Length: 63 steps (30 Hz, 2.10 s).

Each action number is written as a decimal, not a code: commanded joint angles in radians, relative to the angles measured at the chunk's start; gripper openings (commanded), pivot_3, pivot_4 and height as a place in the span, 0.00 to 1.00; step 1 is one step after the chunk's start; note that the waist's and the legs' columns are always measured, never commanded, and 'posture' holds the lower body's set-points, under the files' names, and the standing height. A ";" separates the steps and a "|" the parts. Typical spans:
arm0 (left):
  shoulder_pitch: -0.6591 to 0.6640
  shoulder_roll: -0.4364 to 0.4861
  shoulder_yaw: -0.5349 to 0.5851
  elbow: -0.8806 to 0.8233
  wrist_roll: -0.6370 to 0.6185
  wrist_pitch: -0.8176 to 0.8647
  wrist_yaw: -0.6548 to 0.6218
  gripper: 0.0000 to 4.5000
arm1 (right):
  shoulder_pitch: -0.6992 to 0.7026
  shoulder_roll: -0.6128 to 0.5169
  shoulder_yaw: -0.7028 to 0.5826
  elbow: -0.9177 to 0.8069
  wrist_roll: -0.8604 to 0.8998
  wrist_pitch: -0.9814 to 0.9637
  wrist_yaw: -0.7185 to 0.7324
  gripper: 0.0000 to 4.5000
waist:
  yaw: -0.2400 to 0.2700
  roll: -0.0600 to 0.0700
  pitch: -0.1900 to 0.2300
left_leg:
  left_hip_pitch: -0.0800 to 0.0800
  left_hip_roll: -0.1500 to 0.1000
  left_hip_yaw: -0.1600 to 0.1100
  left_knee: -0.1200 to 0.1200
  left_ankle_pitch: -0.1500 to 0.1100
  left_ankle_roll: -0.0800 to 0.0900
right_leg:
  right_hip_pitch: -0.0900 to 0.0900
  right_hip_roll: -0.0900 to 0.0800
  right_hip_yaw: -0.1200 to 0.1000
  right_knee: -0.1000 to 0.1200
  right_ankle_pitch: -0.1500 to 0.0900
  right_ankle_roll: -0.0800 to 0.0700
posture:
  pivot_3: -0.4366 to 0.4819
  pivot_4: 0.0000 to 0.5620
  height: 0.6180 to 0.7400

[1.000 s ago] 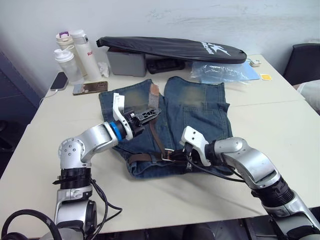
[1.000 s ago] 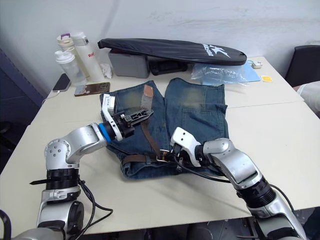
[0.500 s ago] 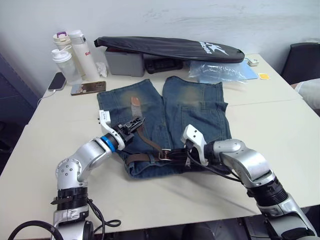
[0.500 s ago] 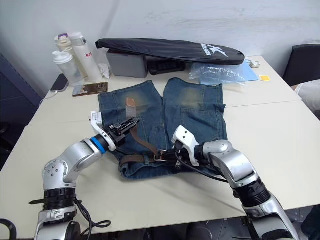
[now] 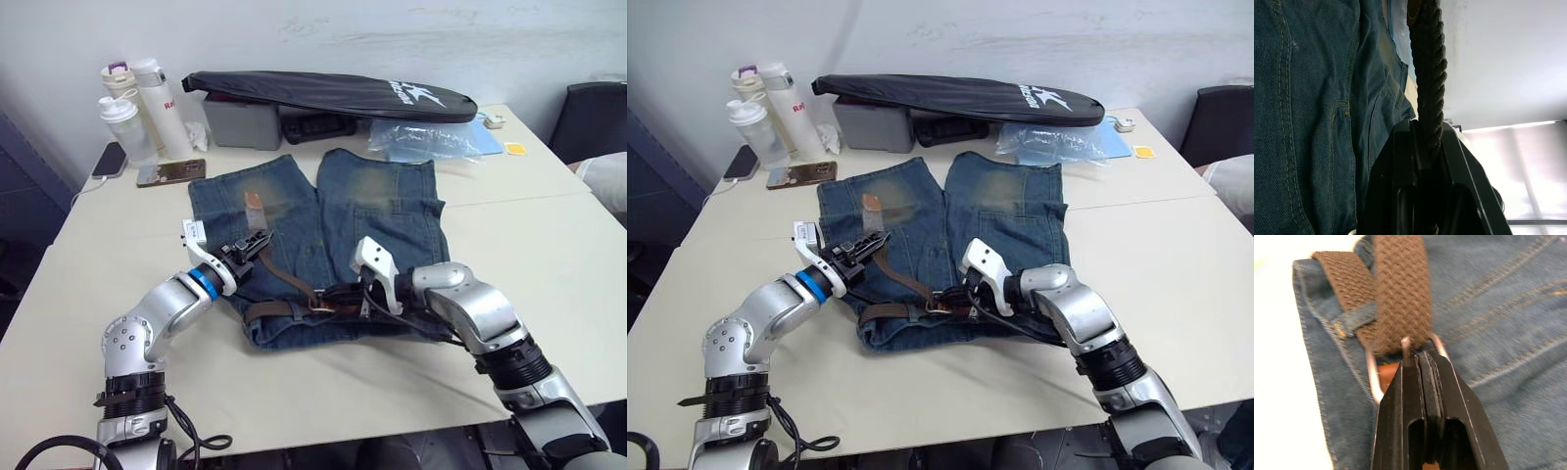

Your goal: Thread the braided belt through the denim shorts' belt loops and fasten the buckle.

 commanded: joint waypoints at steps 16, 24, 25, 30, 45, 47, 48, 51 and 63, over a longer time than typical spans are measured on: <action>0.024 0.049 0.008 -0.023 -0.003 0.008 -0.019 0.00 | -0.041 0.011 -0.016 0.011 0.017 -0.004 0.036 0.01 | 0.000 0.000 0.001 | 0.003 0.000 0.000 -0.009 -0.001 0.000 | 0.000 0.000 0.000 -0.003 0.000 0.000 | 0.48 0.27 0.03; 0.019 0.062 -0.005 -0.021 -0.012 0.020 -0.019 0.00 | -0.035 0.047 0.012 0.117 -0.014 -0.052 0.053 0.01 | -0.001 0.000 0.001 | 0.003 0.000 0.000 -0.013 -0.001 -0.001 | -0.001 0.001 -0.003 -0.004 0.000 0.000 | 0.48 0.27 0.03; 0.018 0.063 -0.005 -0.022 -0.017 0.021 -0.018 0.00 | -0.031 0.045 0.019 0.123 -0.019 -0.056 0.059 0.01 | -0.001 0.000 0.001 | 0.003 0.000 0.000 -0.013 -0.001 -0.001 | 0.000 0.001 -0.003 -0.004 0.000 0.000 | 0.48 0.27 0.03; 0.015 0.073 0.000 -0.022 -0.016 0.017 -0.017 0.00 | -0.016 0.047 0.037 0.130 -0.029 -0.064 0.071 0.01 | -0.001 0.000 0.001 | 0.004 0.000 0.000 -0.013 -0.001 -0.001 | 0.000 0.000 -0.003 -0.004 0.000 0.000 | 0.48 0.27 0.03; -0.088 0.078 -0.025 -0.068 -0.048 0.016 0.001 0.00 | -0.074 0.047 0.144 0.247 -0.097 0.009 0.112 0.01 | -0.003 0.000 0.000 | 0.004 0.000 -0.001 -0.014 -0.001 -0.001 | 0.001 0.001 -0.002 -0.004 0.000 0.000 | 0.48 0.27 0.03; -0.125 0.070 -0.037 -0.059 -0.032 0.009 -0.001 0.00 | -0.087 0.045 0.173 0.258 -0.107 0.019 0.137 0.01 | -0.003 0.000 0.000 | 0.004 0.000 -0.001 -0.014 -0.001 -0.001 | 0.001 0.001 -0.002 -0.004 0.000 0.000 | 0.48 0.27 0.03; -0.142 0.064 -0.042 -0.050 -0.028 0.004 -0.003 0.00 | -0.092 0.046 0.187 0.262 -0.114 0.019 0.149 0.01 | -0.004 0.000 0.000 | 0.004 0.000 -0.001 -0.014 -0.001 -0.002 | 0.001 0.001 -0.002 -0.004 0.000 0.000 | 0.48 0.27 0.03; -0.183 0.053 -0.065 -0.021 -0.012 0.011 -0.029 0.00 | -0.101 0.052 0.216 0.275 -0.137 0.019 0.158 0.01 | -0.006 0.000 0.000 | 0.005 0.000 -0.001 -0.013 0.000 -0.002 | 0.001 0.002 -0.002 -0.004 0.000 0.000 | 0.48 0.27 0.03; -0.340 -0.037 -0.125 0.142 0.098 0.073 -0.142 0.00 | -0.086 0.060 0.336 0.213 -0.257 0.117 0.083 0.01 | -0.007 -0.003 -0.001 | 0.015 0.000 -0.001 -0.015 -0.002 -0.007 | 0.004 0.003 0.000 -0.004 0.000 0.000 | 0.48 0.27 0.03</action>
